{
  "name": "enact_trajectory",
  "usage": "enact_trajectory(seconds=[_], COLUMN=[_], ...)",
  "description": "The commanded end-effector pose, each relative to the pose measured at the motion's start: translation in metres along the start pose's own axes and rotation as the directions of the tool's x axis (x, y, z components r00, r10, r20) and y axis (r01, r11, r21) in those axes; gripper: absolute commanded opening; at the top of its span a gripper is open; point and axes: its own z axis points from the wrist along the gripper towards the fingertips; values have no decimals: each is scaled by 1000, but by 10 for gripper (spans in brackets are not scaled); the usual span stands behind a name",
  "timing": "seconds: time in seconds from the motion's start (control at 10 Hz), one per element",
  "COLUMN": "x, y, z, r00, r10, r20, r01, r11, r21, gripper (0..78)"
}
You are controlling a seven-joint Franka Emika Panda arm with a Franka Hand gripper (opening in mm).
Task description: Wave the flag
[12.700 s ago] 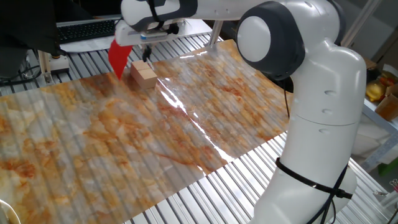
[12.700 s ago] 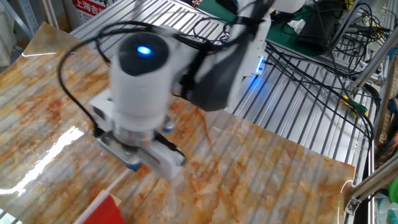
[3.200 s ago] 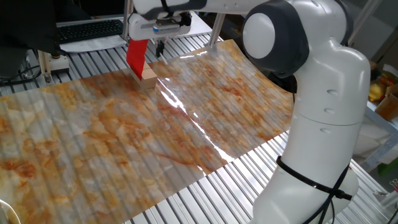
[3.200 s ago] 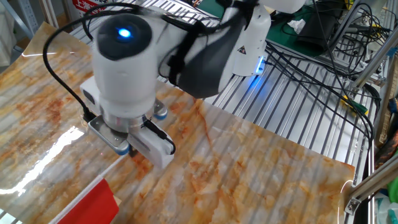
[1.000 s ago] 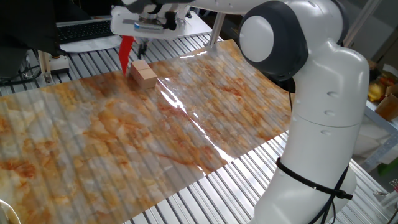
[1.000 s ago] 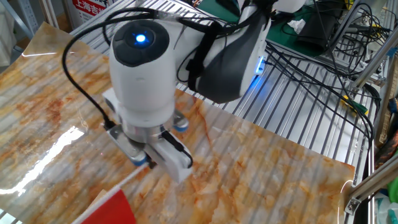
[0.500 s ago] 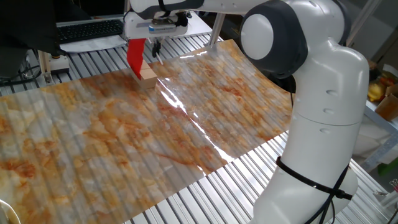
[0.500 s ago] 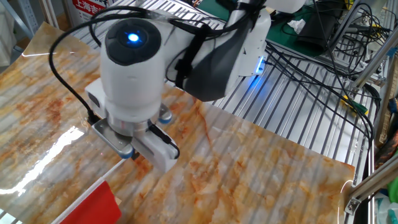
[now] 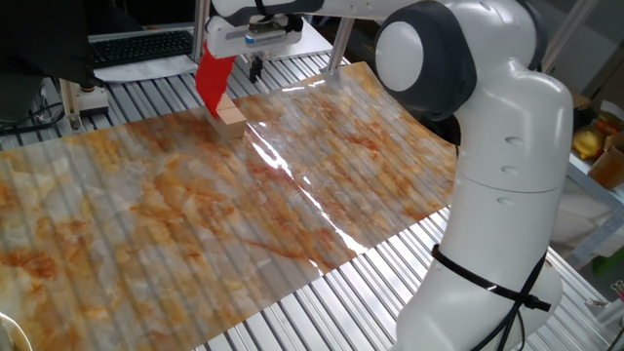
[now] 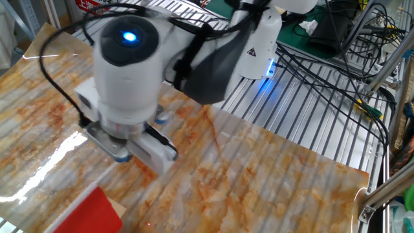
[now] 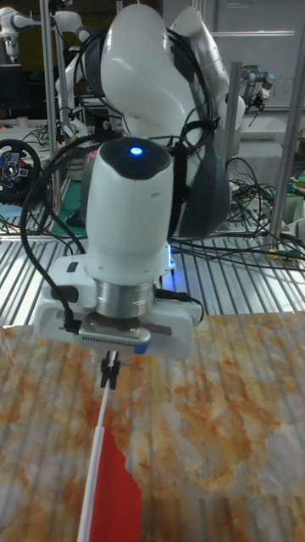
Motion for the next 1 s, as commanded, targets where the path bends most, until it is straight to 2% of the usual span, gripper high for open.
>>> enact_trajectory(seconds=[0.1, 0.3, 0.4, 0.6, 0.7, 0.9, 1.0], x=[-34, -37, -41, -45, -47, -52, -54], y=[-76, -72, -65, -52, -44, -25, -16], z=[-10, -5, 4, 22, 32, 47, 49], r00=[983, 985, 988, 989, 991, 997, 997], r10=[-178, -170, -148, -139, -121, -61, -47], r20=[37, 36, 33, 41, 55, 57, 56], r01=[173, 165, 145, 137, 119, 64, 50], r11=[979, 981, 987, 989, 993, 996, 997], r21=[112, 104, 71, 49, 25, -59, -65], gripper=[11, 11, 11, 11, 11, 11, 11])
